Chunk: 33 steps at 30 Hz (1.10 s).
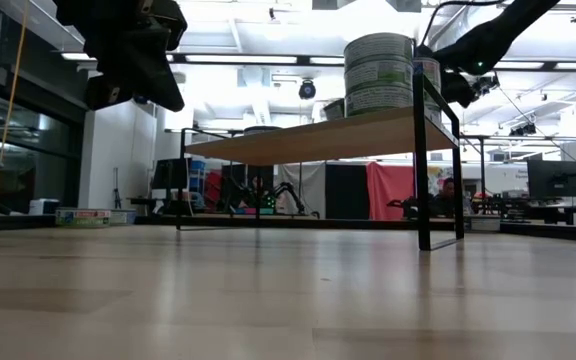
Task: Stack canned seafood by type on shelf
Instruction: Stack the green tuna can on top of the other green tuna can on the shelf, then stack the blue tuna can on top of the other blue tuna can on the shelf
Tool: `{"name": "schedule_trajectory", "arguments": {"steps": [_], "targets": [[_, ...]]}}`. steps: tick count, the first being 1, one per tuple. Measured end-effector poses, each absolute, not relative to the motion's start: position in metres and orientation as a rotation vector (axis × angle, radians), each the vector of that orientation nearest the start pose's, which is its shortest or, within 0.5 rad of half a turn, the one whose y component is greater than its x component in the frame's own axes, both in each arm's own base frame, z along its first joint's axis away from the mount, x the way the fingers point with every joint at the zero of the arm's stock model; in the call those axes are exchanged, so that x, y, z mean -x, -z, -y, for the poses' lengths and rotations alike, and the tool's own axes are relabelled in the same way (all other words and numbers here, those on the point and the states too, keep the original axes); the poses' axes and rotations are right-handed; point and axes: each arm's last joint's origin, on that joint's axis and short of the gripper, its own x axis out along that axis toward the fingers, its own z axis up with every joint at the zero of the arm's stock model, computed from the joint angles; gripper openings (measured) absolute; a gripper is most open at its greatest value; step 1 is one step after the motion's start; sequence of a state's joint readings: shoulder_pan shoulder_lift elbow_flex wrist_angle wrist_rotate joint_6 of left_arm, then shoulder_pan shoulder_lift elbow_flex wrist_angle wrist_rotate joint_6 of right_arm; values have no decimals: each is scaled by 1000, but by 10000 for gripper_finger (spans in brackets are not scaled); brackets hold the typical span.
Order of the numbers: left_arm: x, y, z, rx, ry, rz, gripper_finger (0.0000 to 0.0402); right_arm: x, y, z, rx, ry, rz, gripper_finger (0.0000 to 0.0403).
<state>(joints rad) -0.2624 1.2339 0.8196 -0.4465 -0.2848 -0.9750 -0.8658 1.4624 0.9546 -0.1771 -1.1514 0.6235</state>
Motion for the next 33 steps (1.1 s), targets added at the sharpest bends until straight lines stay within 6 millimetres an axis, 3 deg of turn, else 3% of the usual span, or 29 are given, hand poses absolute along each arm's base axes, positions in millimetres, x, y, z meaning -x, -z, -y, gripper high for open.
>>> {"name": "schedule_trajectory", "arguments": {"steps": [4, 9, 14, 24, 27, 33], "targets": [[-237, -237, 55, 685, -414, -736, 1, -208, -262, 204, -1153, -153, -426, 218], [-237, -236, 55, 677, -411, -738, 1, -204, -263, 203, -1172, -25, -433, 218], [-237, -236, 55, 674, -414, -744, 1, -211, -263, 194, -1180, -79, -464, 218], [-236, -236, 55, 677, -418, -746, 1, -207, -264, 201, -1191, 6, -427, 218], [-236, -235, 55, 674, -421, -752, 1, -208, -265, 197, -1229, -71, -445, 218], [-235, -235, 55, 665, -425, -763, 1, -207, -270, 196, -1205, -47, -422, 218]]}}
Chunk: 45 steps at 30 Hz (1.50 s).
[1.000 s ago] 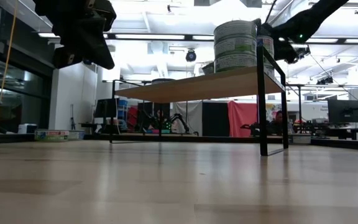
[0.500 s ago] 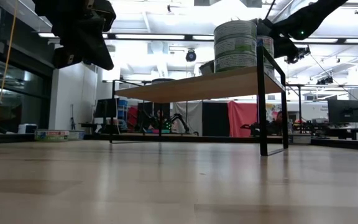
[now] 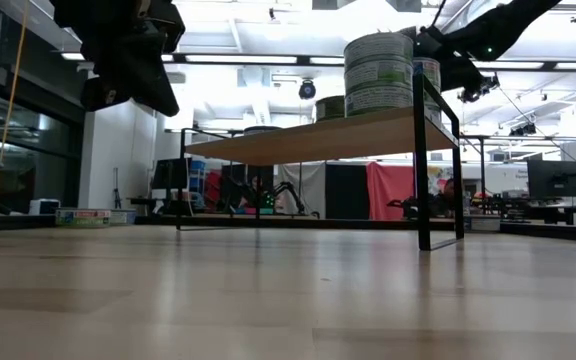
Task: Stack canned seafood by type on shelf
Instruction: Stack the blue tuna can on top of the other blue tuna can on the shelf
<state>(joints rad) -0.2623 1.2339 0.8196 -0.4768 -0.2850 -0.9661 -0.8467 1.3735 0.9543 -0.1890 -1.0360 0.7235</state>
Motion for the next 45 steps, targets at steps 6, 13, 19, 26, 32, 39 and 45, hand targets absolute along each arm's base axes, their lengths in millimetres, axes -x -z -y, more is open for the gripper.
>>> {"name": "schedule_trajectory", "arguments": {"steps": [6, 13, 19, 26, 32, 39, 45], "targets": [[-235, -235, 55, 664, -425, -763, 1, -206, -272, 199, -1184, 17, -398, 218], [-235, -235, 55, 663, -425, -764, 1, -193, -297, 214, -1055, 184, -317, 218], [-235, -235, 55, 666, -425, -763, 1, -175, -295, 216, -959, 675, -510, 218], [-235, -235, 54, 666, -429, -762, 1, -153, -268, 220, -791, 1339, -624, 187], [-237, -235, 47, 679, -456, -750, 1, -135, -230, 221, -749, 1610, -699, 59], [-237, -235, 45, 680, -461, -748, 1, -143, -198, 224, -697, 1657, -809, 6], [-237, -235, 45, 662, -453, -752, 1, -149, -179, 229, -648, 1733, -873, 1]]}}
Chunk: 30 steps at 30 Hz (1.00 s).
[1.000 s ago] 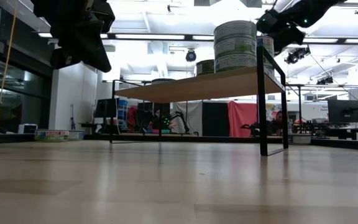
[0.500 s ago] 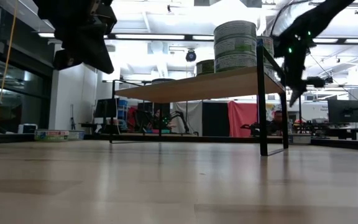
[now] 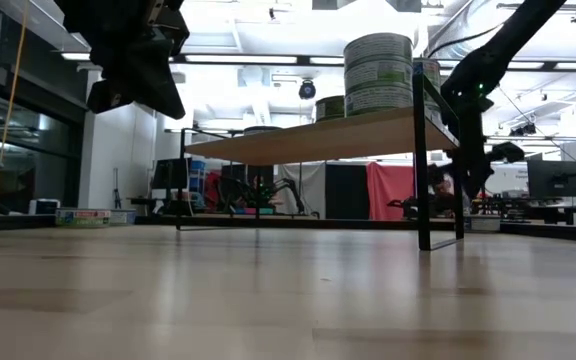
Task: Stack canned seafood by type on shelf
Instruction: Stack the blue tuna can on top of the other blue tuna can on the shelf
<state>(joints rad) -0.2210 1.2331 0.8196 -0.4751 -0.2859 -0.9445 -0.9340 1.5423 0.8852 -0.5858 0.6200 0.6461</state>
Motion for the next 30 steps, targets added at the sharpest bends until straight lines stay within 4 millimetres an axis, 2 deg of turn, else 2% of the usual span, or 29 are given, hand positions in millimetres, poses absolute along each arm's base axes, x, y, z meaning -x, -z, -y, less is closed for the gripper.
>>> {"name": "schedule_trajectory", "arguments": {"steps": [5, 11, 18, 30], "targets": [[-237, -235, 45, 655, -450, -753, 1, -150, -170, 229, -605, 1731, -958, 0], [-237, -235, 45, 590, -423, -767, 1, -150, -158, 226, -665, 1658, -1074, 0], [-237, -235, 45, 559, -411, -774, 1, -151, -149, 228, -771, 1705, -1026, 0], [-237, -235, 45, 504, -388, -784, 1, -146, -148, 210, -853, 1497, -1312, 0]]}}
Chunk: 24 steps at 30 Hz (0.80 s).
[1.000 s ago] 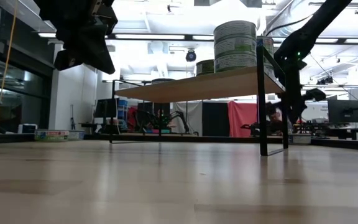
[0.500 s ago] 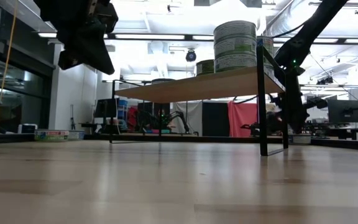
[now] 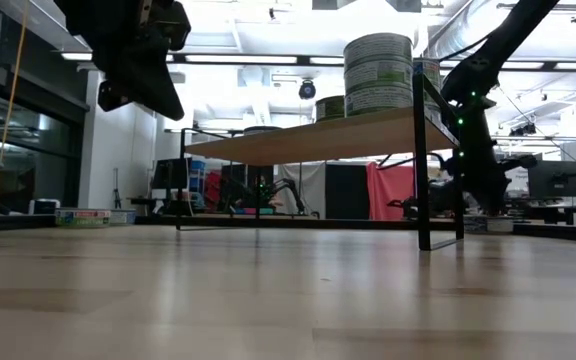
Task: Stack canned seafood by type on shelf
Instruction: Stack the blue tuna can on top of the other blue tuna can on the shelf
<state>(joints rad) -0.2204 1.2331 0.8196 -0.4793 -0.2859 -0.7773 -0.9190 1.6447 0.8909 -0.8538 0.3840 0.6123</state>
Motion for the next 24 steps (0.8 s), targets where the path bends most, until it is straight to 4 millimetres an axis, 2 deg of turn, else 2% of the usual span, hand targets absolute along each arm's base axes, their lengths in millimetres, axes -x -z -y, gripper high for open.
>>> {"name": "schedule_trajectory", "arguments": {"steps": [10, 15, 19, 24], "targets": [[-238, -235, 40, 469, -387, -789, 1, -138, -149, 185, -993, 1439, -1575, 0], [-238, -235, 39, 448, -383, -791, 1, -133, -144, 177, -1051, 1400, -1612, 0], [-238, -234, 38, 443, -383, -796, 1, -121, -137, 156, -1069, 1398, -1694, 0], [-238, -234, 35, 430, -387, -798, 1, -112, -147, 144, -1104, 1421, -1570, 0]]}}
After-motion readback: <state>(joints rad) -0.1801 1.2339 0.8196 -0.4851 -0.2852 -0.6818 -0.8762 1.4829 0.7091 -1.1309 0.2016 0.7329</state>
